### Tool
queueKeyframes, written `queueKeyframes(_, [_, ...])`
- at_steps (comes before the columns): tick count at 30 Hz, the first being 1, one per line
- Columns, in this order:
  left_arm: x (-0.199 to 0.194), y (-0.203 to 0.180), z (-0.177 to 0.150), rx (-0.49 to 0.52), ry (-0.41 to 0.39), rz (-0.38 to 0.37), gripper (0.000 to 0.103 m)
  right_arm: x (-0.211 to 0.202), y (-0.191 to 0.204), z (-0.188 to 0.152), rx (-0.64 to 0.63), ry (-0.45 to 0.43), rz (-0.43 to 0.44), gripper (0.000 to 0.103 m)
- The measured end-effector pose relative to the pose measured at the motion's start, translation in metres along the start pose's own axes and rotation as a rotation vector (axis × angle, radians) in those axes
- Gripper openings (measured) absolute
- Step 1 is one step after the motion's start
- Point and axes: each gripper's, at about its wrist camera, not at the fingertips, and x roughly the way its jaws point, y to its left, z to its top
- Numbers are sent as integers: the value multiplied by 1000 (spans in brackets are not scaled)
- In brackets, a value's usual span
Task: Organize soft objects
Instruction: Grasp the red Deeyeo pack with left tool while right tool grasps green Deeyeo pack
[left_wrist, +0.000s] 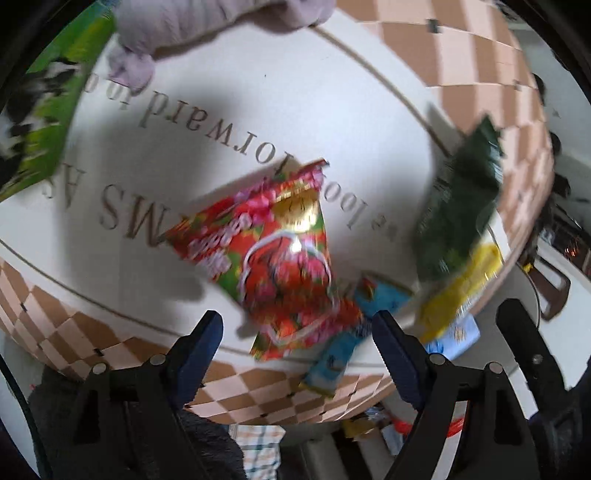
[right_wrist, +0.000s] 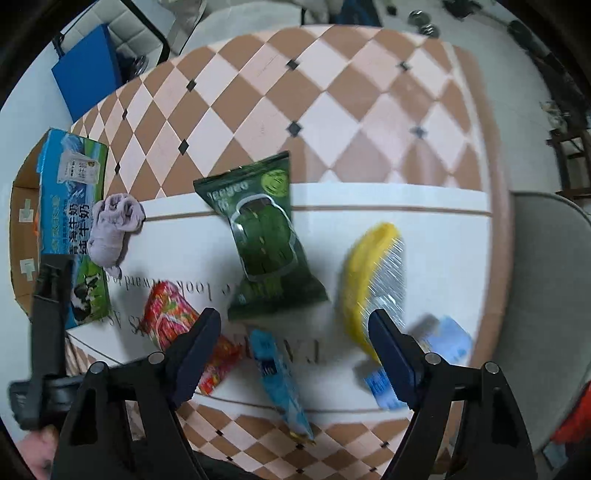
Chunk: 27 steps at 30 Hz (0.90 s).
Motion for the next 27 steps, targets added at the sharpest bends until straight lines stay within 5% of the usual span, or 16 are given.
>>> queueKeyframes(2, [8, 0, 4, -31, 10, 16, 81, 10, 4, 12, -11, 20, 4, 84])
queueKeyframes(4, [14, -5, 6, -13, 10, 66, 52, 24, 6, 24, -17, 52, 9, 84])
queueKeyframes(7, [16, -15, 6, 63, -5, 130, 48, 41, 8, 37, -15, 94, 14, 79])
queueKeyframes(10, [10, -26, 8, 183, -39, 211, 46, 55, 4, 41, 17, 146, 28, 45])
queueKeyframes(13, [6, -44, 11, 339, -104, 334, 46, 52, -5, 36, 60, 137, 51, 37])
queueKeyframes(19, [7, -52, 21, 433, -115, 381, 51, 50, -7, 19, 54, 162, -21, 36])
queueKeyframes(23, [10, -55, 20, 441, -120, 389, 52, 59, -11, 20, 96, 163, -18, 44])
queueKeyframes(27, [19, -55, 4, 454, -158, 391, 44, 60, -16, 13, 151, 123, -9, 43])
